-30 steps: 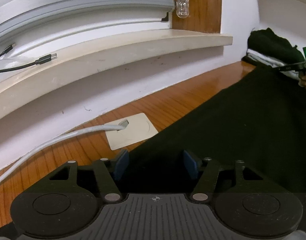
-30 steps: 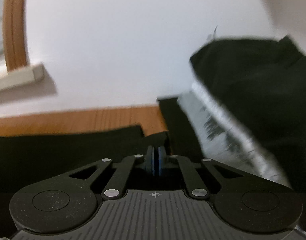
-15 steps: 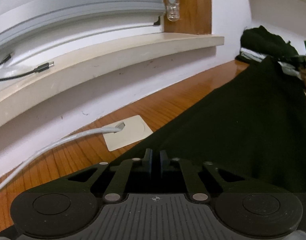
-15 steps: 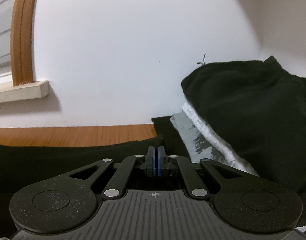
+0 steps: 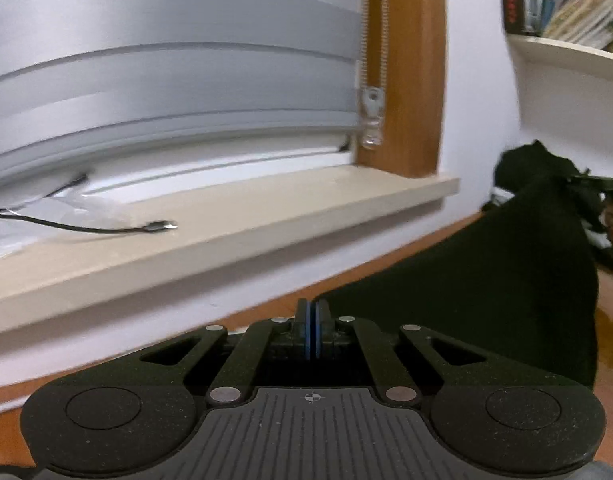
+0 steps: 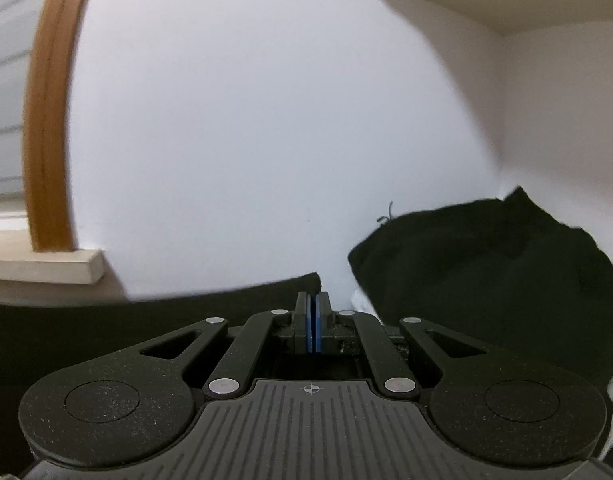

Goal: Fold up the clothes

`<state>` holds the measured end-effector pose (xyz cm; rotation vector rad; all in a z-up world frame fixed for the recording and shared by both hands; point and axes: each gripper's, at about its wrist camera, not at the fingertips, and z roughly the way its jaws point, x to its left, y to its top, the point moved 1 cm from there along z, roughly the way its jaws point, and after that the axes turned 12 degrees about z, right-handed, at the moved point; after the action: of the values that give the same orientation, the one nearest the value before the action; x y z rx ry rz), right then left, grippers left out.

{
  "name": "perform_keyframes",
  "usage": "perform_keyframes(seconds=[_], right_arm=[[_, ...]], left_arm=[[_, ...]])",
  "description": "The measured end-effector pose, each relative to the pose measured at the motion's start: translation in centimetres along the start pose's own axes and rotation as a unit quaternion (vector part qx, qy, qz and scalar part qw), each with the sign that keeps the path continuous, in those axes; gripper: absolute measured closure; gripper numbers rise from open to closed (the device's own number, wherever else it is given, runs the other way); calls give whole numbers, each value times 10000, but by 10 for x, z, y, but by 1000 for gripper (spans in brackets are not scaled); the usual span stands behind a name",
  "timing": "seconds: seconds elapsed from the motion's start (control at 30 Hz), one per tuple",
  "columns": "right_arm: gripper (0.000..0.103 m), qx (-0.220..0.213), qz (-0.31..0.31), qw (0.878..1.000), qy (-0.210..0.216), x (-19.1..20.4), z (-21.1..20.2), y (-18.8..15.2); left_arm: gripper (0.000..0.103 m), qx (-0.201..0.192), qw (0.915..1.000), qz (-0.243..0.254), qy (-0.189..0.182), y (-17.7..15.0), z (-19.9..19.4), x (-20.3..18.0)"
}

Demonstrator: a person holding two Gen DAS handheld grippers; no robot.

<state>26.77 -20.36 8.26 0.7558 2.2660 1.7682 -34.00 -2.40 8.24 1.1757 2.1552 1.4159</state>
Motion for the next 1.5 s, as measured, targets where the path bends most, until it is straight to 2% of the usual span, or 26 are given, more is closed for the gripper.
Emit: perform_keyframes(seconds=[0.07, 0.1, 0.13, 0.2, 0.27, 0.33, 0.47, 0.57, 0.83, 0.87, 0.9, 0.93, 1.07, 1.13, 1.17, 1.27, 1.3, 1.43, 1.5], right_arm=[[99, 600, 24, 9982, 93, 10, 32, -1], [94, 834, -55, 9965, 11, 16, 46, -5], [91, 899, -126, 9958, -96, 19, 51, -10], [73, 997, -98, 9949, -130, 19, 53, -18], [71, 1067, 82, 9943, -1, 12, 45, -24], [70, 1173, 144, 9929, -104, 2, 30, -31], [63, 1383, 498, 9887, -290, -25, -4, -47], [62, 1593, 791, 9833, -392, -42, -25, -63], [60, 1718, 915, 9775, -813, -38, -30, -82], [66, 1666, 858, 9789, -809, -36, -30, -82], [90, 1615, 801, 9803, -804, -34, -30, -81], [97, 1557, 740, 9817, -802, -32, -30, -81], [99, 734, 462, 9918, -938, -19, -51, -61], [99, 688, 430, 9918, -992, -16, -54, -55], [98, 805, 418, 9903, -1053, -17, -50, -55], [90, 1190, 443, 9830, -1325, -23, -38, -63], [87, 1151, 494, 9828, -1354, -25, -40, -66], [77, 1216, 669, 9843, -1087, -20, -54, -75], [68, 1351, 564, 9870, -668, -4, -57, -83]], left_arm=[[100, 267, 9995, -79, 161, -5, 17, 9], [98, 496, 9986, -99, 142, -9, 28, 10], [95, 754, 9971, -102, 67, -14, 40, 9], [80, 925, 9957, -61, 98, -22, 49, 5], [63, 865, 9962, -116, 72, -26, 47, 1], [61, 810, 9965, -202, 23, -30, 44, 0], [48, 719, 9969, -297, -77, -37, 42, -3], [46, 661, 9970, -329, -210, -48, 41, -6], [41, 797, 9967, -18, -136, -51, 47, -19], [41, 803, 9967, -9, -137, -51, 47, -19], [41, 805, 9966, -11, -144, -52, 47, -19], [41, 808, 9966, -14, -150, -52, 48, -19], [39, 809, 9966, -27, -181, -52, 49, -19], [37, 817, 9965, -1, -196, -52, 49, -20], [36, 818, 9964, 0, -207, -52, 49, -20], [36, 819, 9964, -7, -236, -53, 49, -20], [36, 820, 9964, -4, -234, -53, 49, -20], [35, 826, 9963, -3, -242, -53, 49, -20], [35, 827, 9962, -9, -254, -53, 49, -19]])
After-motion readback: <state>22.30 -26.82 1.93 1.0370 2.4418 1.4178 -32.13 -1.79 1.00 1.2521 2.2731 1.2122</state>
